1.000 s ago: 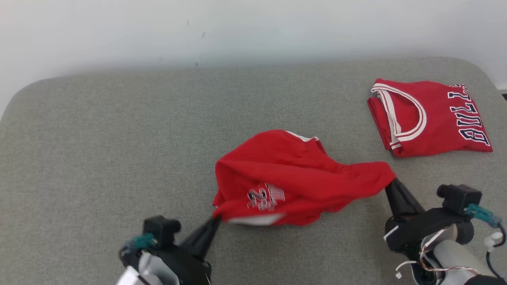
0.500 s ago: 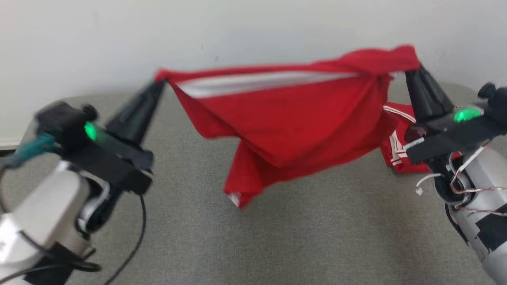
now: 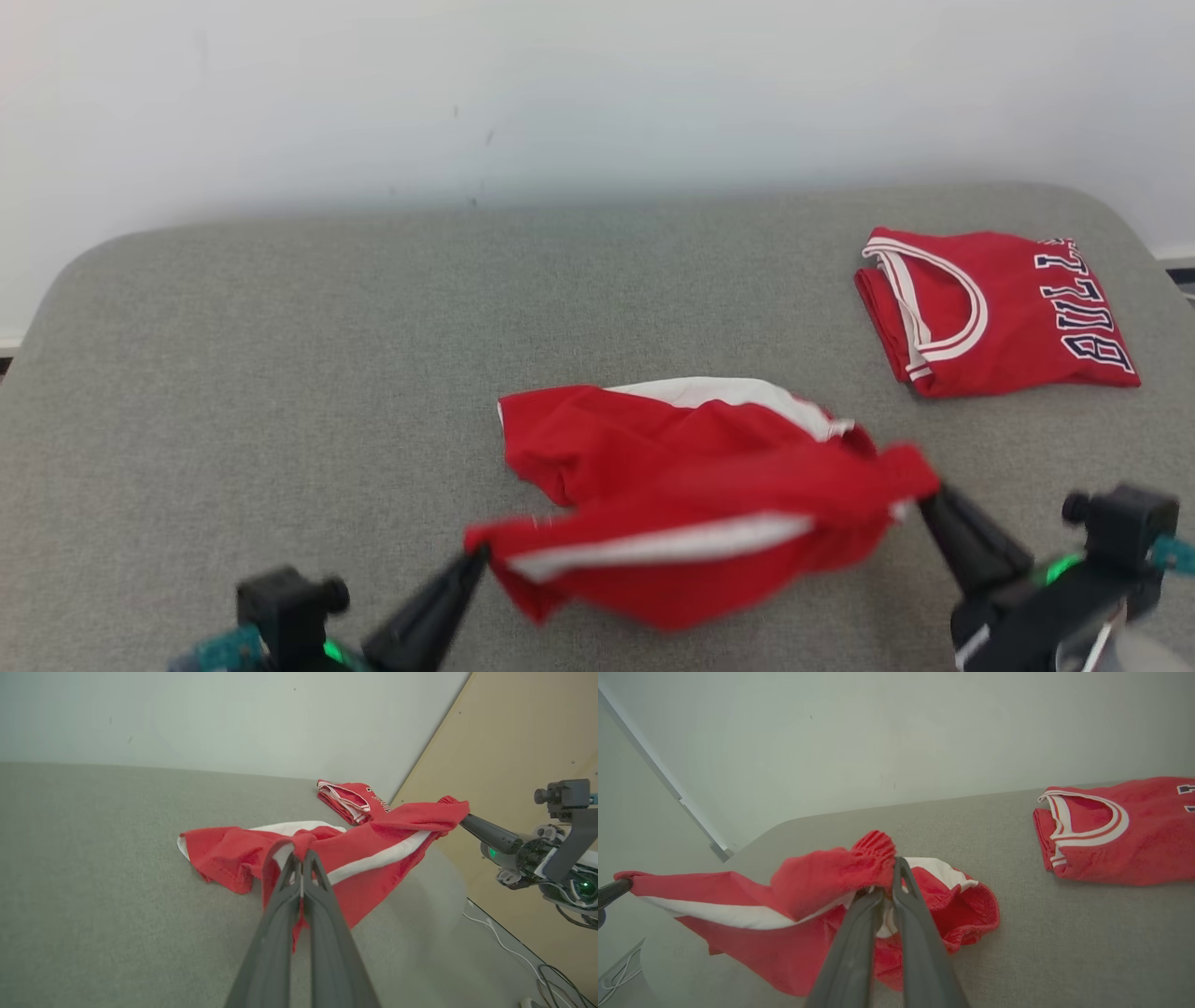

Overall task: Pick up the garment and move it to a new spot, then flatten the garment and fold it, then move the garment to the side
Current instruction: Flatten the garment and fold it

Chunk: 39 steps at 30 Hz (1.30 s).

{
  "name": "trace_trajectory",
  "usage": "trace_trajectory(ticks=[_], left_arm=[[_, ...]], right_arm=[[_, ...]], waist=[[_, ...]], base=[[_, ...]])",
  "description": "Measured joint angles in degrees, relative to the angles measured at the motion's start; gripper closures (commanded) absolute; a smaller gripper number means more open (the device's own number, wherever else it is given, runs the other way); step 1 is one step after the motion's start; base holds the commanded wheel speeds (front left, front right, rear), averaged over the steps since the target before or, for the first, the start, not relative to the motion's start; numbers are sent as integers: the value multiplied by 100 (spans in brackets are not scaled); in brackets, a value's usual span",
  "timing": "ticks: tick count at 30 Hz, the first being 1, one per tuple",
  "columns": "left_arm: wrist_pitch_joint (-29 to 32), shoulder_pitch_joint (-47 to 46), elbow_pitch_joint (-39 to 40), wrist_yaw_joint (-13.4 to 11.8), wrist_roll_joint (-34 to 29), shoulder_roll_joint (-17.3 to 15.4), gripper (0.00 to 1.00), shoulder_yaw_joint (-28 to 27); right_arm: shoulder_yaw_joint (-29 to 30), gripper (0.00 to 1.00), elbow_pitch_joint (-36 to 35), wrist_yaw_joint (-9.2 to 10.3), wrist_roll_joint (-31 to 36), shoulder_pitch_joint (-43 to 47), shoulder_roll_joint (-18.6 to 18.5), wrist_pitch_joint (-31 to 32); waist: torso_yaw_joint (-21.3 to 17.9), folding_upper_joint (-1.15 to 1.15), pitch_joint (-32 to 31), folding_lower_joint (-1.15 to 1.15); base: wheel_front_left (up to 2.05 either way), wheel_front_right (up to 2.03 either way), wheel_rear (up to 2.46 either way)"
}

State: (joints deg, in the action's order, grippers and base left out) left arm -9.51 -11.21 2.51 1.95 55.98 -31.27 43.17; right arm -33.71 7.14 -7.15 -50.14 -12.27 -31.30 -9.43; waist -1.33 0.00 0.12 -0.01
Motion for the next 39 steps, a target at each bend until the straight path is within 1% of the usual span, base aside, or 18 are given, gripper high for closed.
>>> trace_trajectory(ticks=[2, 5, 8, 11, 15, 16, 18, 21, 25, 26, 28, 30, 32, 34, 35, 37, 39], left_arm=[[114, 272, 25, 8, 183, 7, 100, 151], [357, 350, 30, 64, 338, -31, 100, 320], [589, 306, -4, 67, 415, -125, 100, 334], [828, 29, -64, 160, 564, -203, 100, 238], [1400, -982, -292, 268, 828, -283, 100, 15], [1400, -982, -292, 268, 828, -283, 100, 15], [1748, -1651, -538, 331, 918, -369, 100, -132], [2305, -2779, -1081, 380, 1135, -380, 100, -349], [2664, -4372, -1825, 398, 1053, -234, 100, -680], [2660, -4782, -1998, 410, 1005, -152, 100, -795], [2498, -5545, -2218, 355, 658, 21, 100, -988], [2152, -6208, -2370, 290, 391, 191, 100, -1266], [1789, -6626, -2568, 319, 367, 333, 100, -1485], [1606, -6628, -2782, 389, 360, 432, 100, -1417], [1535, -6483, -2853, 417, 352, 471, 100, -1308], [1450, -5905, -2956, 468, 271, 530, 100, -981], [1304, -5106, -2971, 469, 266, 583, 100, -766]], right_arm=[[-100, 100, -68, 0, -144, 365, -121, 111], [-190, 100, -104, 0, -357, 675, -318, 292], [-283, 100, -133, 0, -515, 669, -447, 502], [-348, 100, -214, 0, -680, 365, -423, 689], [-304, 100, -199, 0, -1007, -709, -227, 1011], [-304, 100, -199, 0, -1007, -709, -227, 1011], [-237, 100, -45, 0, -1179, -1419, -60, 1210], [-59, 100, 397, 0, -1458, -2567, 337, 1491], [332, 100, 1238, 0, -1691, -4090, 961, 1646], [506, 100, 1482, 0, -1774, -4474, 1133, 1630], [805, 100, 1879, 19, -1819, -5201, 1382, 1450], [1107, 100, 2086, 56, -1818, -5801, 1541, 1126], [1171, 100, 2369, 20, -1770, -6257, 1696, 836], [1033, 100, 2675, 7, -1724, -6326, 1774, 714], [912, 100, 2836, 7, -1711, -6235, 1770, 708], [601, 100, 3121, 7, -1551, -5705, 1731, 712], [279, 100, 3340, 7, -1510, -4933, 1704, 784]], waist=[[-20, 0, 80, 0], [-47, 0, 215, 0], [-80, 0, 358, 1], [-132, 0, 499, 1], [-217, 0, 715, 2], [-217, 0, 715, 2], [-258, 0, 846, 2], [-319, 1, 1062, 2], [-390, 1, 1370, 3], [-404, 1, 1452, 3], [-427, 1, 1614, 3], [-440, 1, 1779, 3], [-441, 1, 1938, 3], [-433, 0, 2071, 2], [-422, 0, 2121, 2], [-374, 2, 2174, 5], [-324, 2, 2174, 5]], base=[[0, 0, 0], [0, 0, 0], [0, 0, 0], [0, 0, 0], [0, 0, 0], [0, 0, 0], [0, 0, 0], [0, 0, 0], [0, 0, 0], [0, 0, 0], [0, 0, 0], [0, 0, 0], [0, 0, 0], [0, 0, 0], [0, 0, 0], [0, 0, 0], [0, 0, 0]])
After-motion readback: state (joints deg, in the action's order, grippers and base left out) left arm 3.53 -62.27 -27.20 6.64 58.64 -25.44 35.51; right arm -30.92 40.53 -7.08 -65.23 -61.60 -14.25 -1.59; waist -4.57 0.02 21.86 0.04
